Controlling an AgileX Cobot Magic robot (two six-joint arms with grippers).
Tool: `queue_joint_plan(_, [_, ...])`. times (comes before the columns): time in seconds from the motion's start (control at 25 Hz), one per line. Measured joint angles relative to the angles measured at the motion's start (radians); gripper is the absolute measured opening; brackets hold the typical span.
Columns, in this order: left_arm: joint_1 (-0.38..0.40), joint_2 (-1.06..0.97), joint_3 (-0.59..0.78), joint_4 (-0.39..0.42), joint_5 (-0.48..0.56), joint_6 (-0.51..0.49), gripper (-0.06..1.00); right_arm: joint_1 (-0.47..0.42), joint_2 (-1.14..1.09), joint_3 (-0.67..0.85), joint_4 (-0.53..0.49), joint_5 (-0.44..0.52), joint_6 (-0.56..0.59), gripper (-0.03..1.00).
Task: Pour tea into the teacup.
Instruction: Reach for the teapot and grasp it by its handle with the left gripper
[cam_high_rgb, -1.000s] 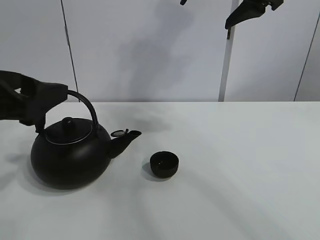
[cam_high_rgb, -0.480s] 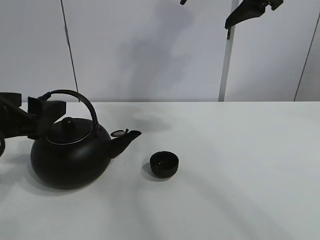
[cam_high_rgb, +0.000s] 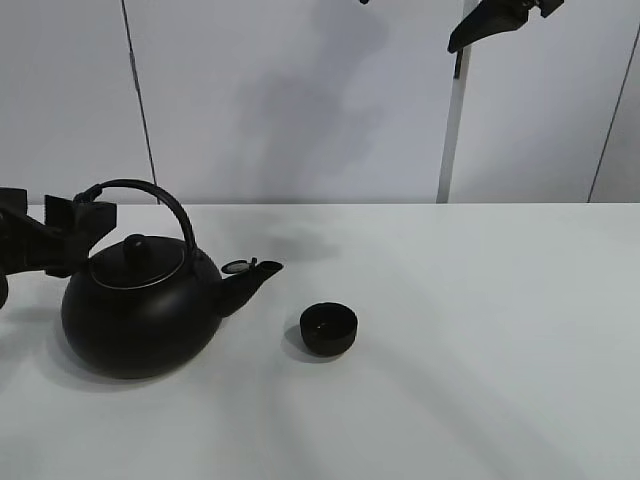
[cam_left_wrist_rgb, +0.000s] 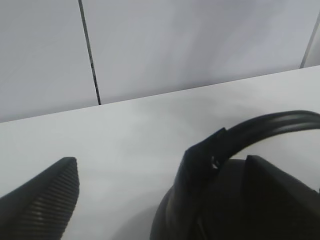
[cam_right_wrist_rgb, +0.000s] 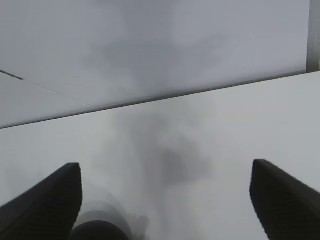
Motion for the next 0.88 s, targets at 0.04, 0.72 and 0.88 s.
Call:
queue_joint_plan(0.04, [0.003,0.0,-0.002,0.0,0.0,0.002,0.63,0.0,0.0,0.0,0.0,-0.001,0.0,0.63])
queue_joint_plan(0.72, [0.018,0.04,-0.038,0.02,0.038,0.009,0.58,0.0,0.0,0.0,0.0,-0.007,0.001,0.63])
queue_joint_plan(0.88, [0.018,0.083,-0.069,0.038,0.037,0.009,0.57,0.0,0.0,0.0,0.0,-0.007,0.001,0.63])
